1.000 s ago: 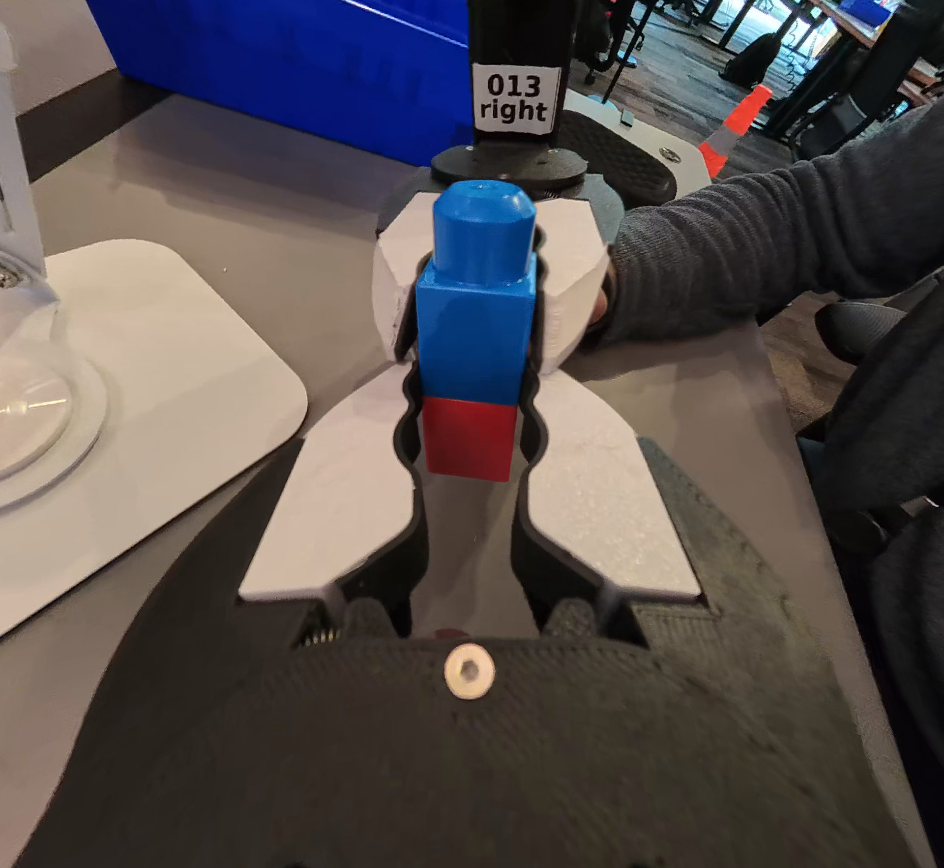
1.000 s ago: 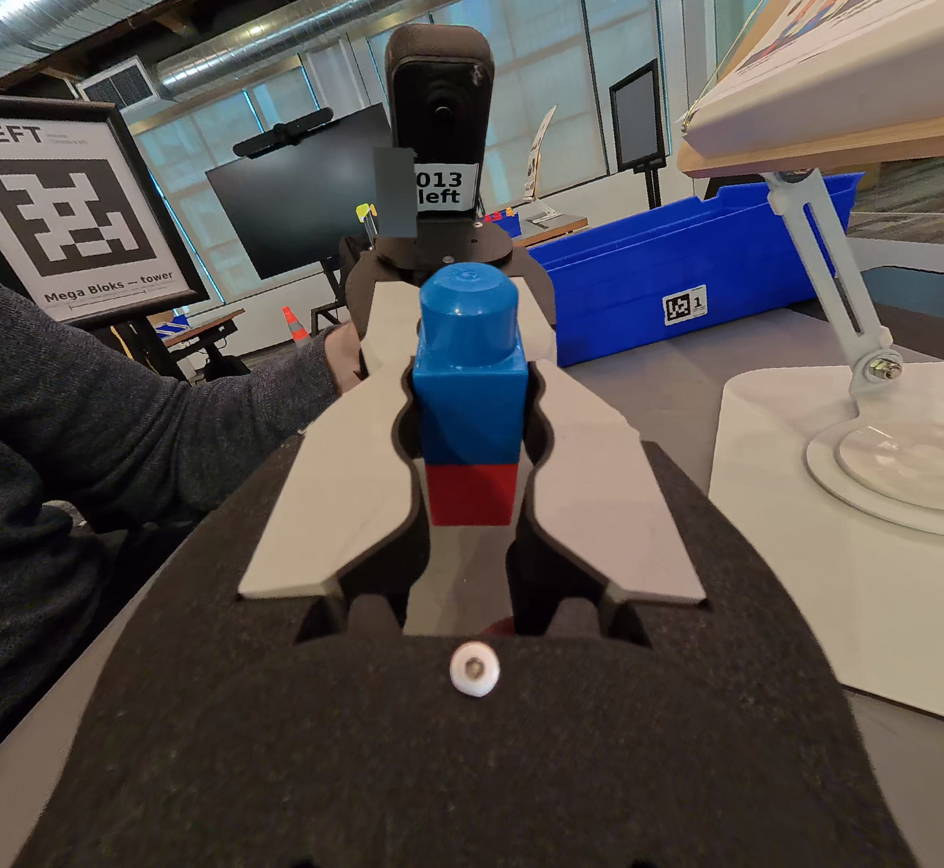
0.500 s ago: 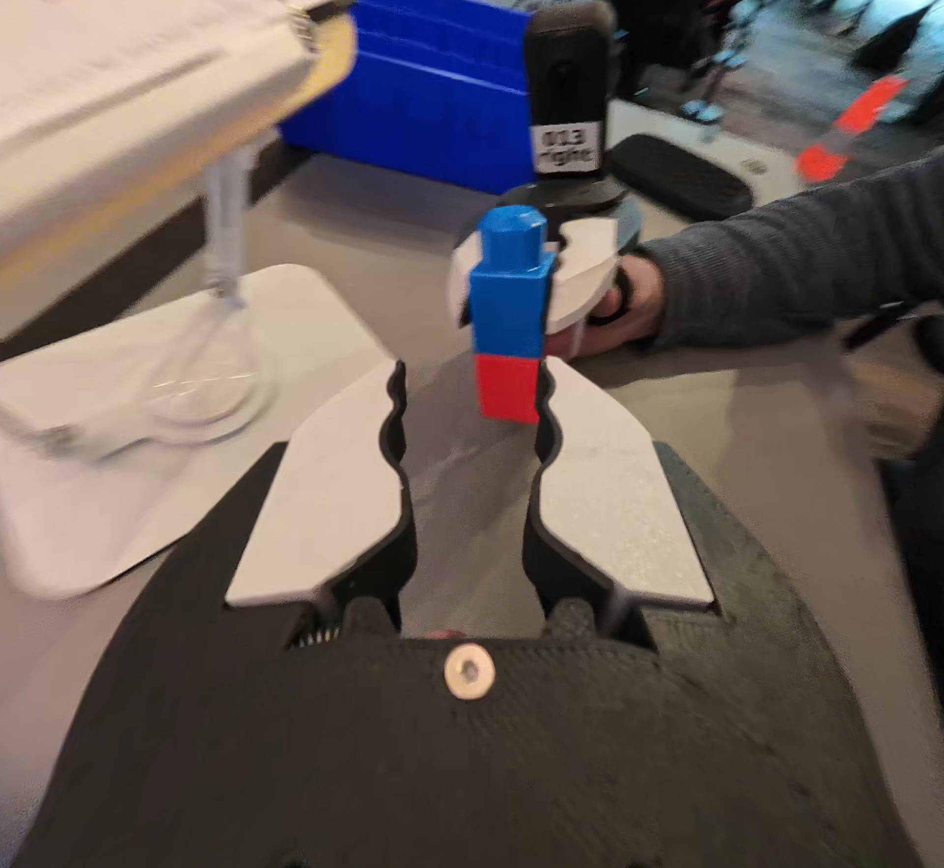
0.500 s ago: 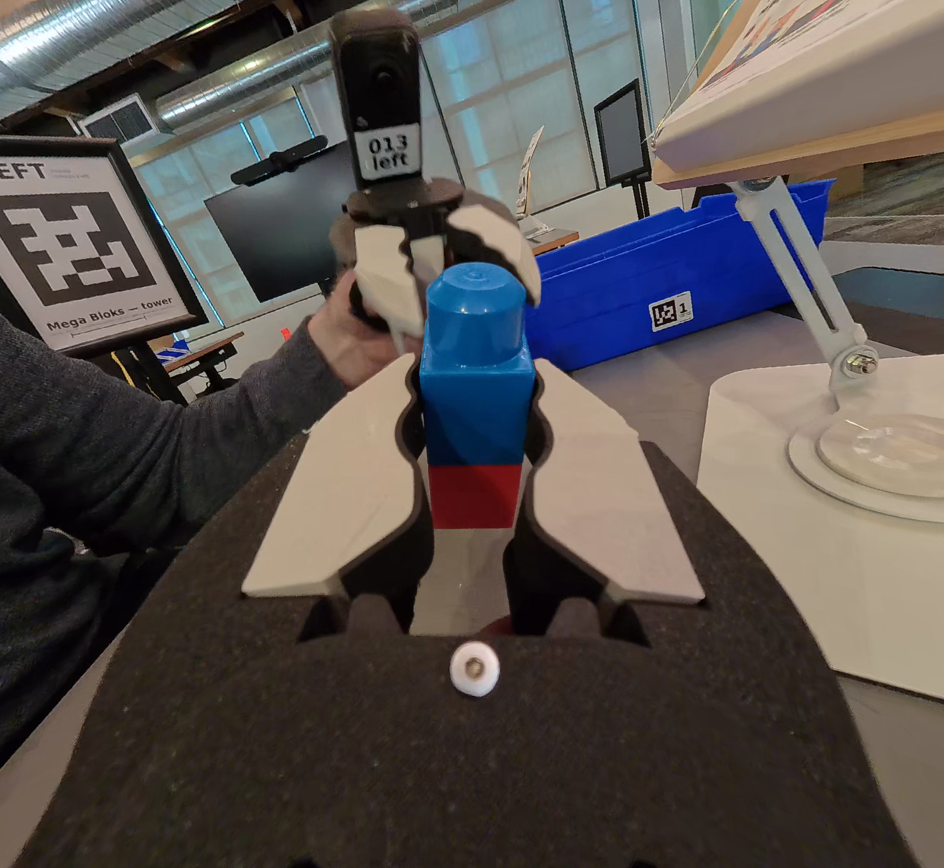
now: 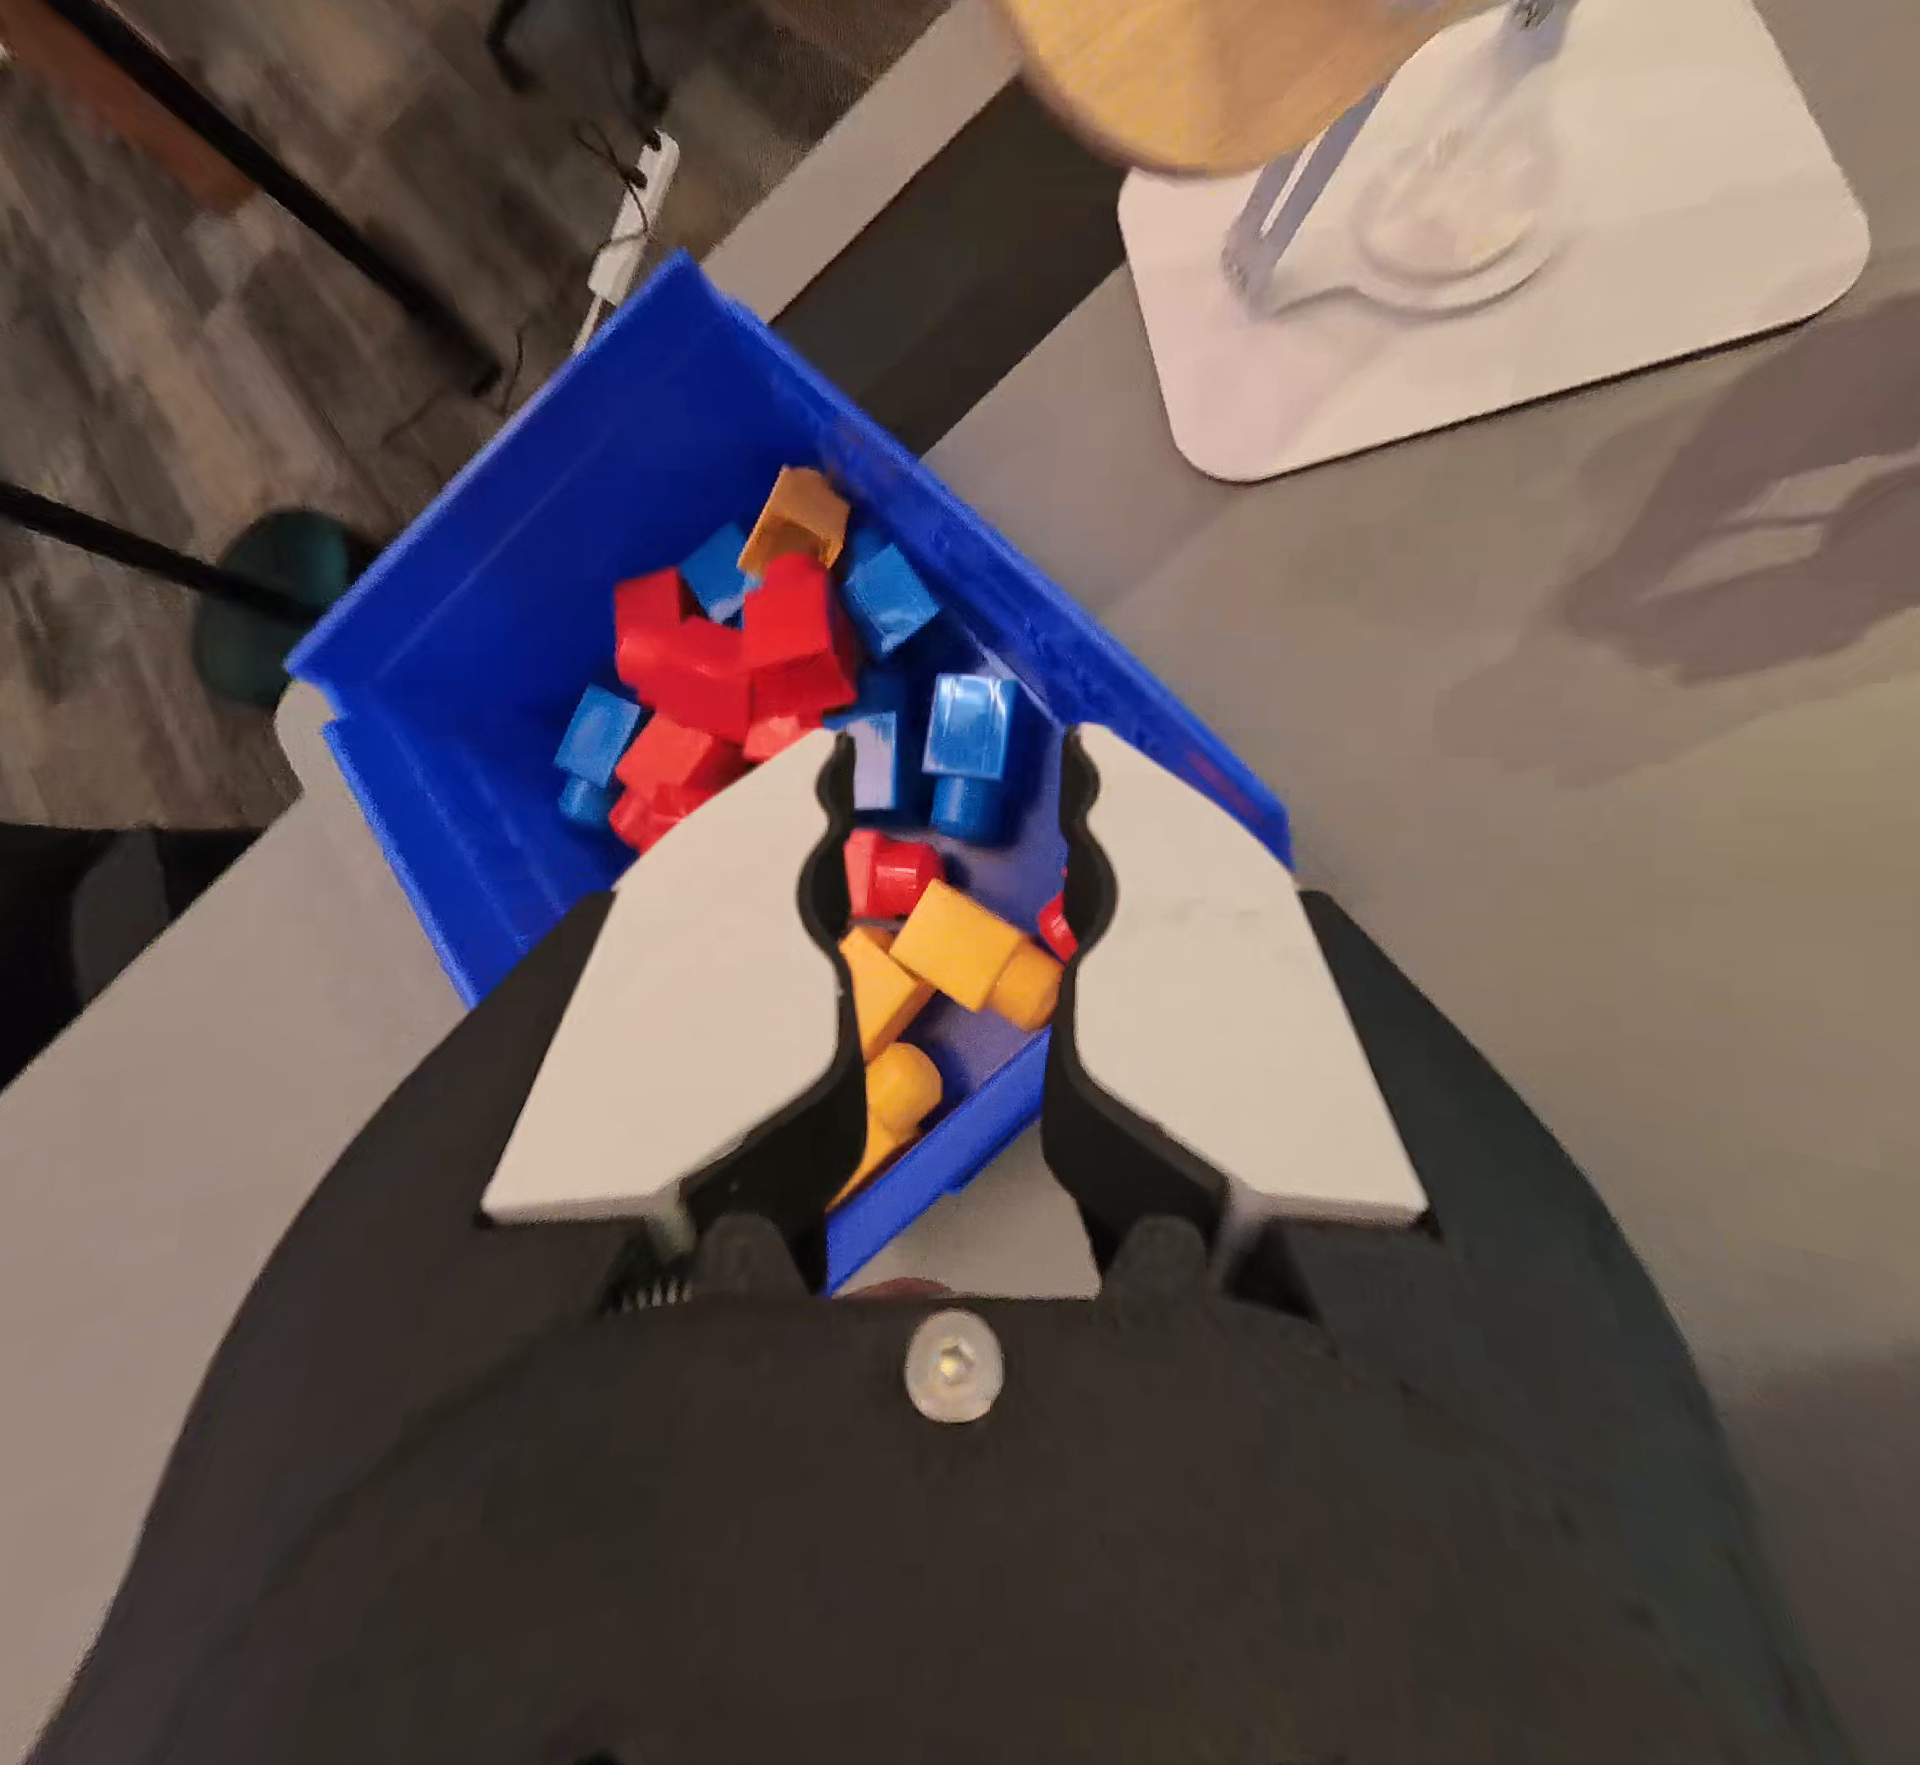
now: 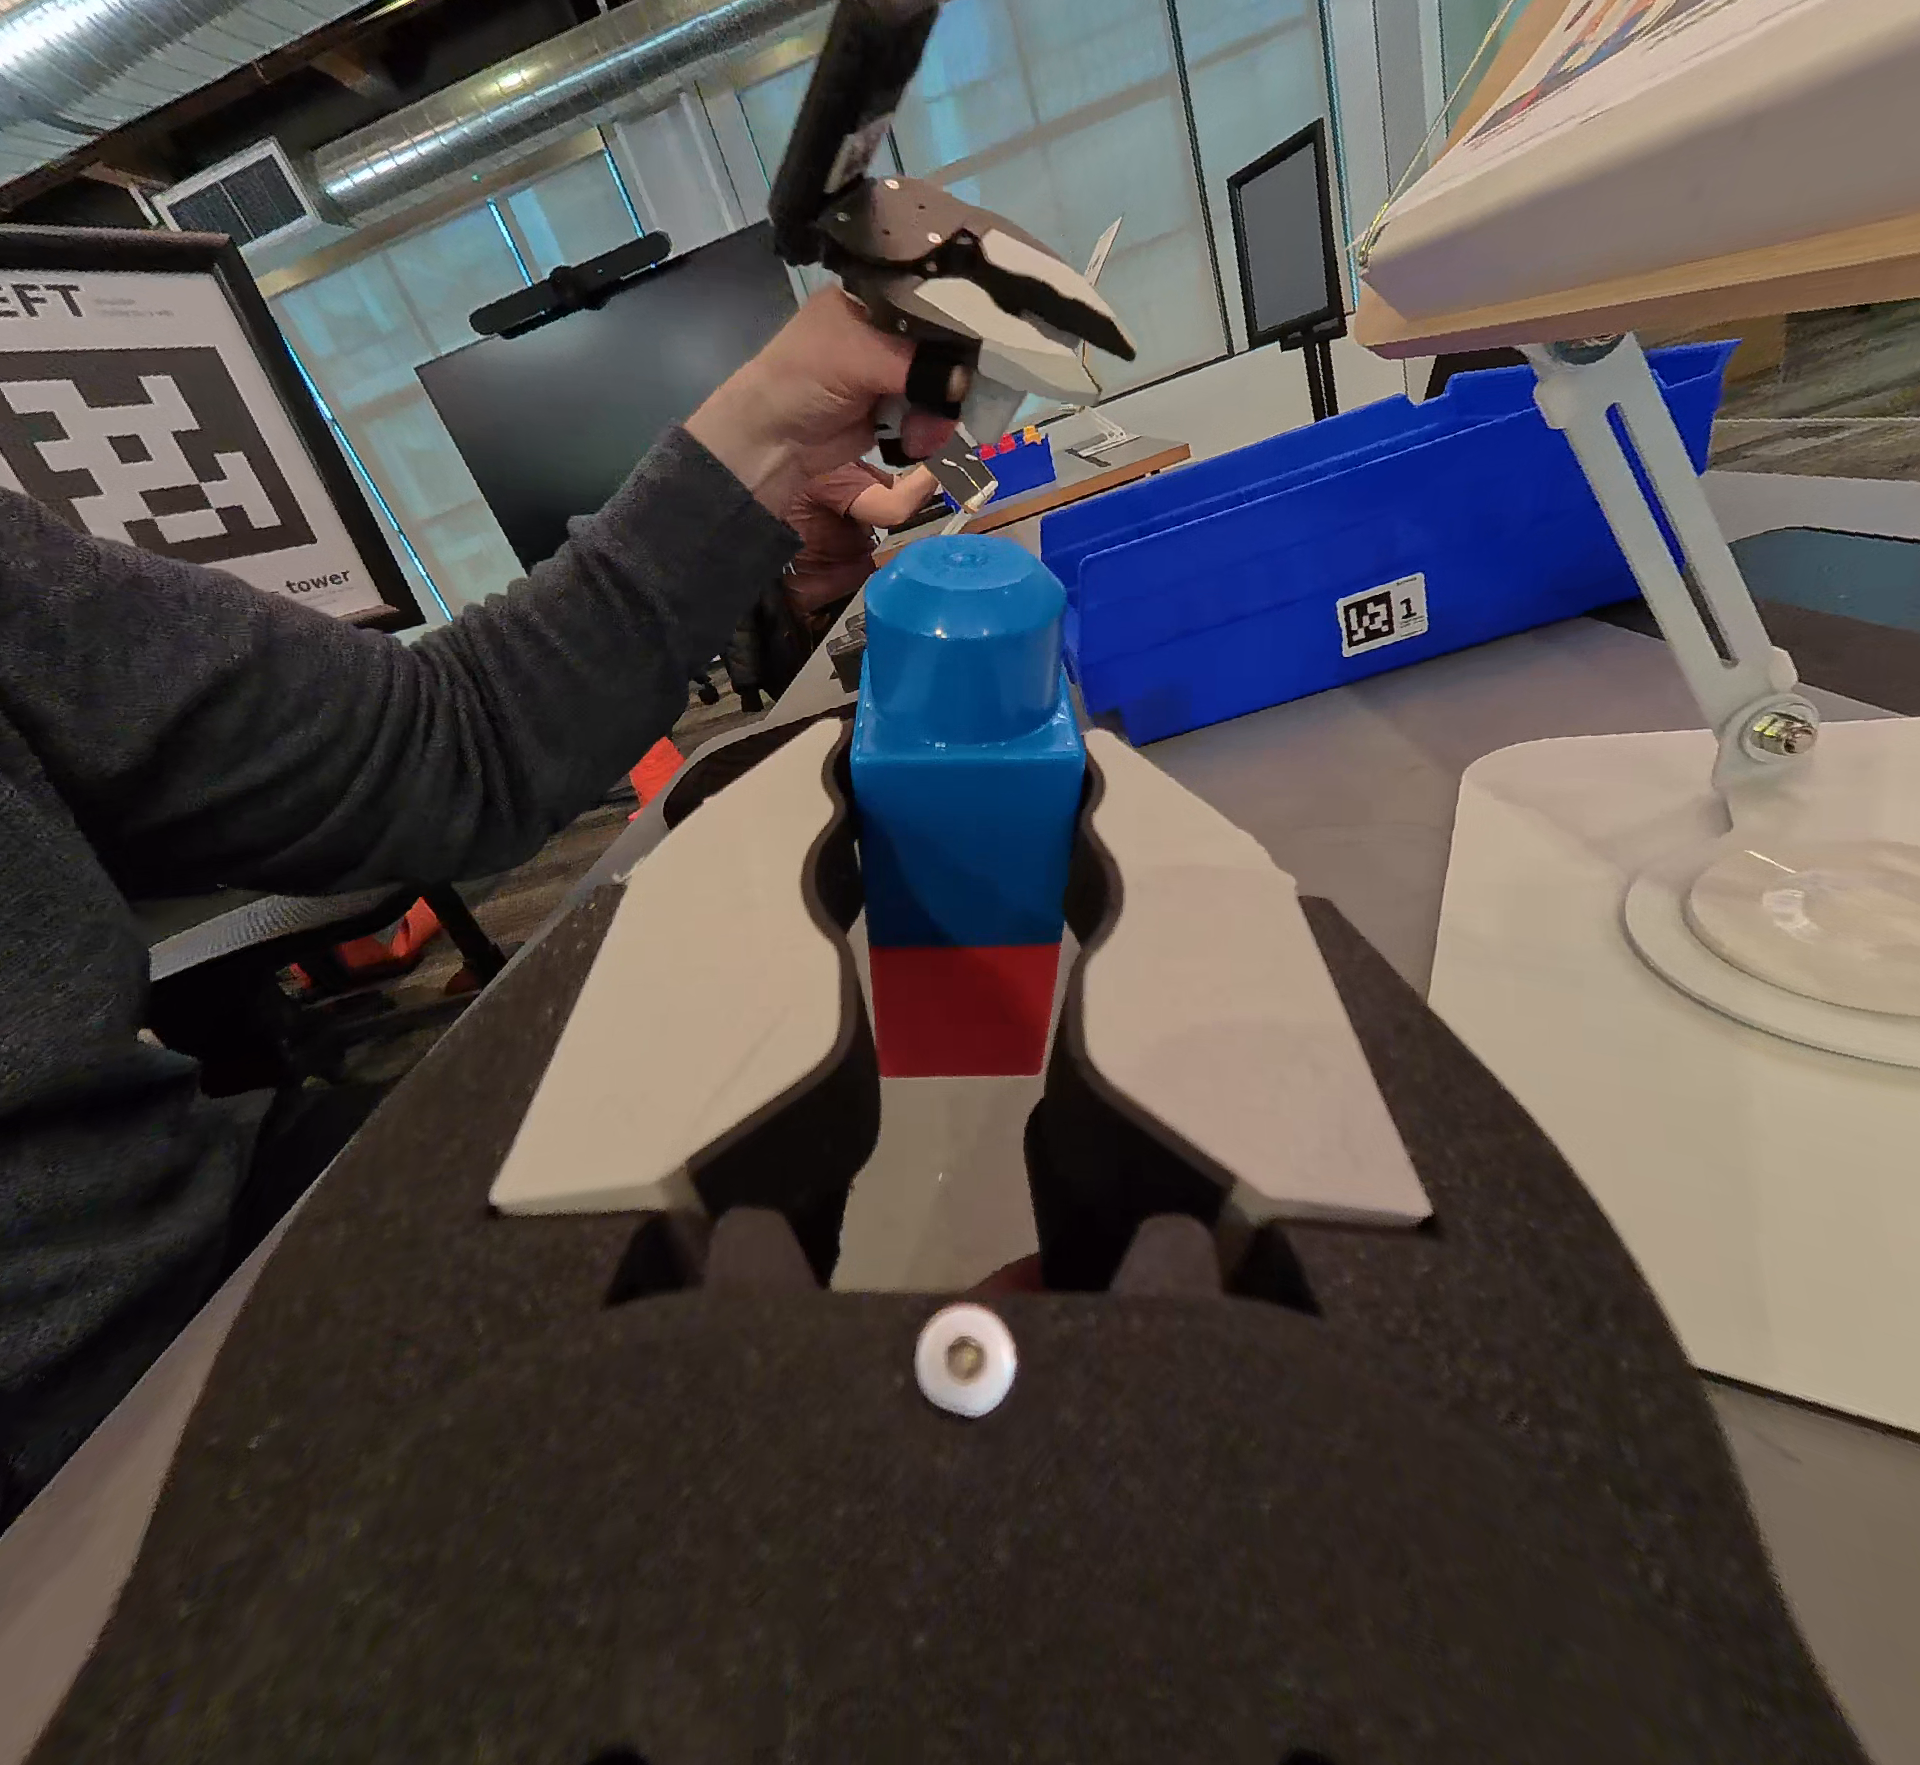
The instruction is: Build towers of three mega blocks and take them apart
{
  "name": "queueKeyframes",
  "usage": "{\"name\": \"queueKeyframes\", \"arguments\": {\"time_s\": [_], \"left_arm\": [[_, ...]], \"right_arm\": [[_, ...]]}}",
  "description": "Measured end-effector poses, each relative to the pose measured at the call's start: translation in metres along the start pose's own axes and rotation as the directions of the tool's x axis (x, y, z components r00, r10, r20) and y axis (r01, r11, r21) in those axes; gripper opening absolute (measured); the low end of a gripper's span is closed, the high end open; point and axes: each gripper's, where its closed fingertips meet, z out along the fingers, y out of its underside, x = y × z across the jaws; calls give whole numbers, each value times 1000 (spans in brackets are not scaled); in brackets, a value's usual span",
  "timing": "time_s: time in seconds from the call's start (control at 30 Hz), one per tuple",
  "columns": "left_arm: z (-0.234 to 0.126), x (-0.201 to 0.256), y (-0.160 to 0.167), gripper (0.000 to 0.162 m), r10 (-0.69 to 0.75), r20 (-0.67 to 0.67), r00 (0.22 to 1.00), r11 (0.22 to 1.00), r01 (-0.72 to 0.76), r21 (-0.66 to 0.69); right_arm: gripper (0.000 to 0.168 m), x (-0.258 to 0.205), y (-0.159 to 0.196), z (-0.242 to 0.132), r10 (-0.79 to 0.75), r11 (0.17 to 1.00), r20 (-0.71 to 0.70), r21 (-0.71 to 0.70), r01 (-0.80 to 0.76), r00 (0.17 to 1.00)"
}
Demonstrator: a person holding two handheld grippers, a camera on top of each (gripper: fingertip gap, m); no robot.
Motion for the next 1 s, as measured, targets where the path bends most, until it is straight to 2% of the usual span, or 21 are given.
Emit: {"name": "queueKeyframes", "arguments": {"time_s": [0.03, 0.27, 0.4, 0.5, 0.7, 0.8, 1.0], "left_arm": [[5, -2, 7, 36, -7, -19, 1000, 1000, 7, -9], [47, -16, 50, 33, 88, -44, 995, 979, -95, -183], [63, -32, 69, 35, -9, -28, 1000, 954, 1, -301], [71, -49, 67, 30, 21, 28, 999, 953, -11, -302], [88, -66, 61, 47, 228, 47, 973, 910, -195, -365], [103, -62, 49, 50, 194, 6, 981, 923, -181, -340], [134, -55, 41, 55, -44, -72, 996, 945, 18, -327]], "right_arm": [[36, 0, 0, 0, -1, 1000, 1, -2, 1, 1000], [36, -1, 1, 0, 1, 1000, 4, -6, -1, 1000], [36, 0, 1, 0, 4, 1000, 4, -7, -4, 1000], [36, -1, 1, 0, 2, 1000, 6, -10, -2, 1000], [36, 0, 0, -1, 13, 1000, 9, -3, -13, 1000], [36, 0, 1, 0, 14, 1000, 9, -4, -14, 1000], [36, -1, 1, 0, 11, 1000, 10, -5, -11, 1000]]}}
